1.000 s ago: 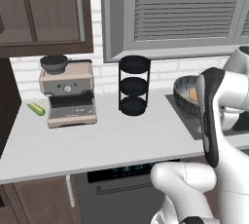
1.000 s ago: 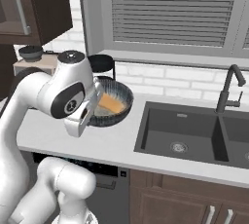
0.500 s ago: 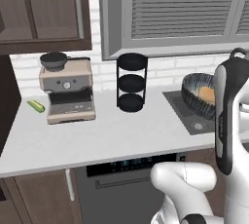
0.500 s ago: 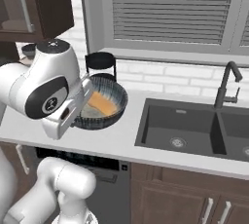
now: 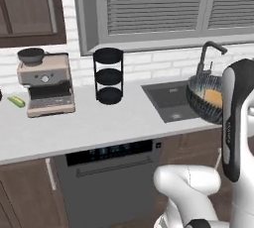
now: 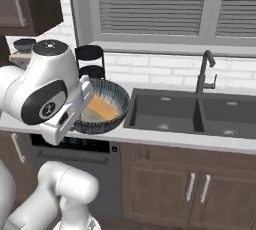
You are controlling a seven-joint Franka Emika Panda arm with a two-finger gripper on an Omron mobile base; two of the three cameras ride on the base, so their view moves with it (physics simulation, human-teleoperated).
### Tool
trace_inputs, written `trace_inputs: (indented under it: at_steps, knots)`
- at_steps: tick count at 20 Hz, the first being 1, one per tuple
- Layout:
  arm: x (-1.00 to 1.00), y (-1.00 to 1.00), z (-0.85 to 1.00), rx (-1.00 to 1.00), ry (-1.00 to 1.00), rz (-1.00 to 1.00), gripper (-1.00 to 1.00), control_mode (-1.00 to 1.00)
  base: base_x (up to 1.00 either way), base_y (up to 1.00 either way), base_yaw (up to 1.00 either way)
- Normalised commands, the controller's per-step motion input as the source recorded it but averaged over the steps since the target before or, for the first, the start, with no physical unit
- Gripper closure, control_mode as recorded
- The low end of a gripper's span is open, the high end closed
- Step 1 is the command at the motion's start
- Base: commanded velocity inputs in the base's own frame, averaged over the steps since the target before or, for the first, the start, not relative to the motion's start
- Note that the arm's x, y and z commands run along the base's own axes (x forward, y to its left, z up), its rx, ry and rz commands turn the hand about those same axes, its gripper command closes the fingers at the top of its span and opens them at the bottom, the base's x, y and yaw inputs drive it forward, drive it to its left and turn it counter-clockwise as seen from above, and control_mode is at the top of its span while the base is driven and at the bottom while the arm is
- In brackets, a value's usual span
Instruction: Pick the squash from the sink and place it in the bowl. Then pick the bowl and place it in the microwave. Then close the microwave door and press the start button.
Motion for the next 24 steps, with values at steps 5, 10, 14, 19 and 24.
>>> trace_inputs:
  at_steps: [5, 10, 14, 19, 24]
  knots:
    - [0.00, 0.00, 0.00, 0.00, 0.00, 0.00, 1.00, 1.00, 0.00, -0.02, -0.95]
    - [0.00, 0.00, 0.00, 0.00, 0.00, 0.00, 1.00, 1.00, 0.00, 0.00, -1.00]
    - [0.00, 0.00, 0.00, 0.00, 0.00, 0.00, 1.00, 1.00, 0.00, 0.00, -1.00]
    - [0.00, 0.00, 0.00, 0.00, 0.00, 0.00, 1.00, 1.00, 0.00, 0.00, -1.00]
    - [0.00, 0.00, 0.00, 0.00, 0.00, 0.00, 1.00, 1.00, 0.00, 0.00, -1.00]
